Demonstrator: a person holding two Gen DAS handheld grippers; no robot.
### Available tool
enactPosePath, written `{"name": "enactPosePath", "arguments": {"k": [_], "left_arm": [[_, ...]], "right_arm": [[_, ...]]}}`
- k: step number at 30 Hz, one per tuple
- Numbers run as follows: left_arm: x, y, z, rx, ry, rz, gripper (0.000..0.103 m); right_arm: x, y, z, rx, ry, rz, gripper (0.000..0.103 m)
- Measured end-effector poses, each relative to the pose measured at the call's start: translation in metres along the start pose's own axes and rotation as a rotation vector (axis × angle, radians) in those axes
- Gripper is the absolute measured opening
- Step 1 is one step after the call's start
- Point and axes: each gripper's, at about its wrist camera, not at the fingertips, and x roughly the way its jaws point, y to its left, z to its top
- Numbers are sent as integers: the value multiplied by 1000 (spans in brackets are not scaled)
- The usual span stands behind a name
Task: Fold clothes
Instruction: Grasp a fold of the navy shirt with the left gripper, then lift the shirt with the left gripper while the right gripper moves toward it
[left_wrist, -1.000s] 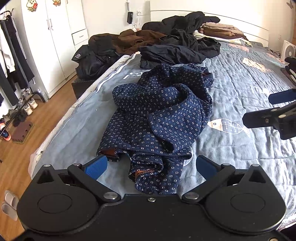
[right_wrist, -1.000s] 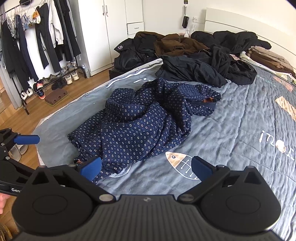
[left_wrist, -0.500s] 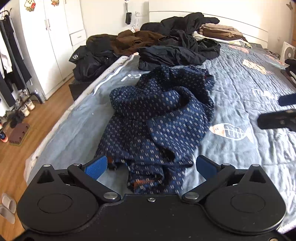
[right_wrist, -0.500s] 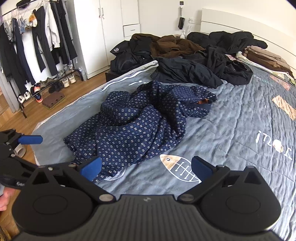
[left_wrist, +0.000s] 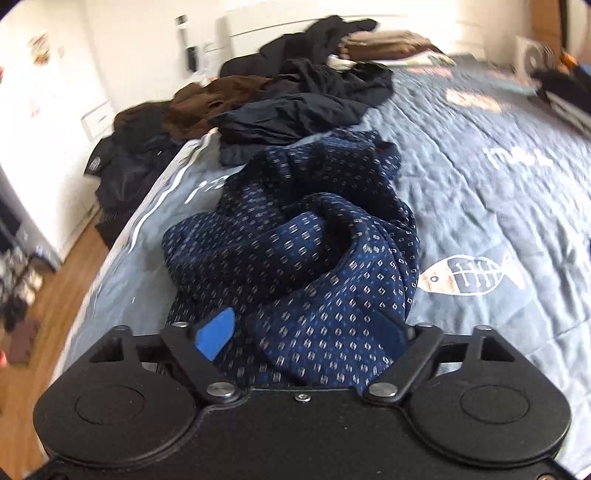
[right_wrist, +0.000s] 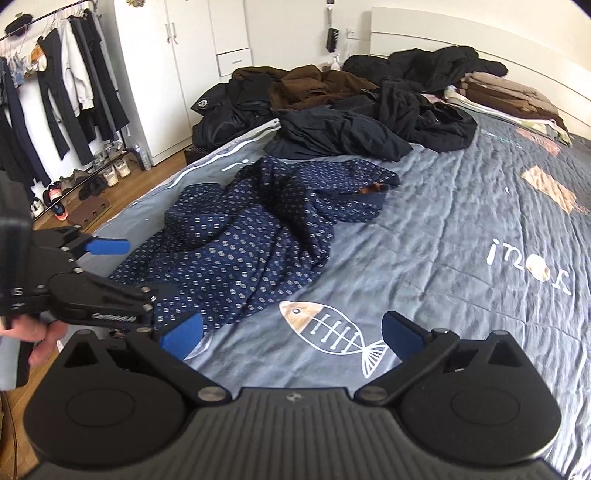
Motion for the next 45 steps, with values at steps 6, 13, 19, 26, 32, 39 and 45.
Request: {"name": "enactPosePath", "arguments": {"k": [6, 13, 19, 26, 32, 39, 45], "left_arm": [[26, -21, 8, 95, 10, -25, 62], [49, -41, 14, 179, 42, -29, 8], [43, -36, 15, 138, 43, -75, 6], [4, -40, 19, 64, -7, -241, 5], [-47, -82, 7, 86, -55, -437, 5], [-75, -137, -7, 26, -68, -625, 5], [-73, -172, -19, -66, -29, -727, 5]], "right_arm": [[-3, -21, -11, 48, 4, -6, 103], [-11, -42, -21, 93, 0, -9, 103], [-20, -55, -24, 117, -20, -2, 103], [-31, -63, -28, 135, -40, 10, 103], [-46, -75, -35, 167, -61, 12, 103], [-72, -101, -45, 194, -79, -16, 103], [-100, -133, -66, 231, -89, -60, 103]]}}
